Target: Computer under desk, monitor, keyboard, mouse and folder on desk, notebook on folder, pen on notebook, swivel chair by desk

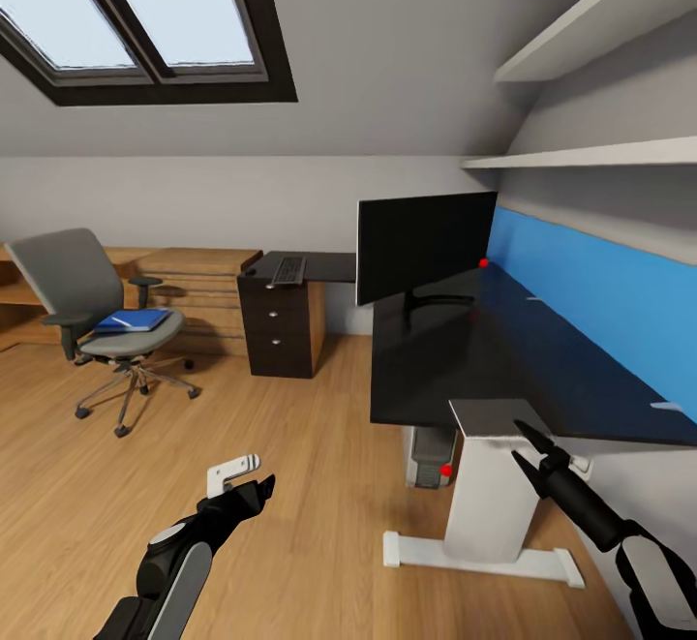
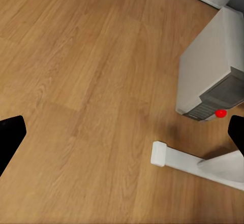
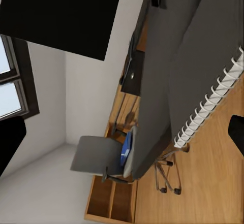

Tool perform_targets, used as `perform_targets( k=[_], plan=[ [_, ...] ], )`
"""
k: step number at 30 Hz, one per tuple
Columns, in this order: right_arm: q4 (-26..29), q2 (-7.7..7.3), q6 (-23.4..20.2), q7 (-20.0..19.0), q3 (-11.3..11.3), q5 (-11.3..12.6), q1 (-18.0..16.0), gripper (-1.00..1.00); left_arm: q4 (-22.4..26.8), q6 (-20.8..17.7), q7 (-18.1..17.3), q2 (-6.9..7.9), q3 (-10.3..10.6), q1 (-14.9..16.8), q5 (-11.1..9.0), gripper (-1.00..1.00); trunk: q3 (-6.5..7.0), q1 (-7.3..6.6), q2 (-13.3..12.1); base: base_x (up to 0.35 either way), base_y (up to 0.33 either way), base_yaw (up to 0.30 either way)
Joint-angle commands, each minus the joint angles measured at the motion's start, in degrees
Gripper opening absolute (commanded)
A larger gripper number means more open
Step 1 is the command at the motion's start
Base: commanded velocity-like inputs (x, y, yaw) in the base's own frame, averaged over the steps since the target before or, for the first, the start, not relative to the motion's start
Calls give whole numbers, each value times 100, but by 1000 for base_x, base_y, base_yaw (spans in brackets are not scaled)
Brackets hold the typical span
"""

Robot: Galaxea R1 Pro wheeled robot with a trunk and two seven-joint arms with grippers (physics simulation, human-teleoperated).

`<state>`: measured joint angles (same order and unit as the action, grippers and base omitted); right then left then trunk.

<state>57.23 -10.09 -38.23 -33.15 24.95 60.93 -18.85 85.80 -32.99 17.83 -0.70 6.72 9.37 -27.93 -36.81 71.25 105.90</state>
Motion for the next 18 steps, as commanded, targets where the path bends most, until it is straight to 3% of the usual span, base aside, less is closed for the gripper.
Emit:
perform_targets(
  k=[1, 12, 18],
  plan=[
    [-1, 5, -33, 10, 10, 24, -5, 100, 7, -14, 54, 0, 5, 4, -62, 100, -24, 22, 45, 0, 0, 0],
    [-1, 9, -34, 91, -4, 37, -5, 100, 7, -14, 54, 0, 5, 4, -63, 100, -222, 264, 486, 0, 0, 0],
    [-1, 45, 40, 356, -18, 33, -14, 100, 7, -14, 54, 0, 5, 4, -63, 100, -222, 264, 486, 0, 0, 0]
  ],
)
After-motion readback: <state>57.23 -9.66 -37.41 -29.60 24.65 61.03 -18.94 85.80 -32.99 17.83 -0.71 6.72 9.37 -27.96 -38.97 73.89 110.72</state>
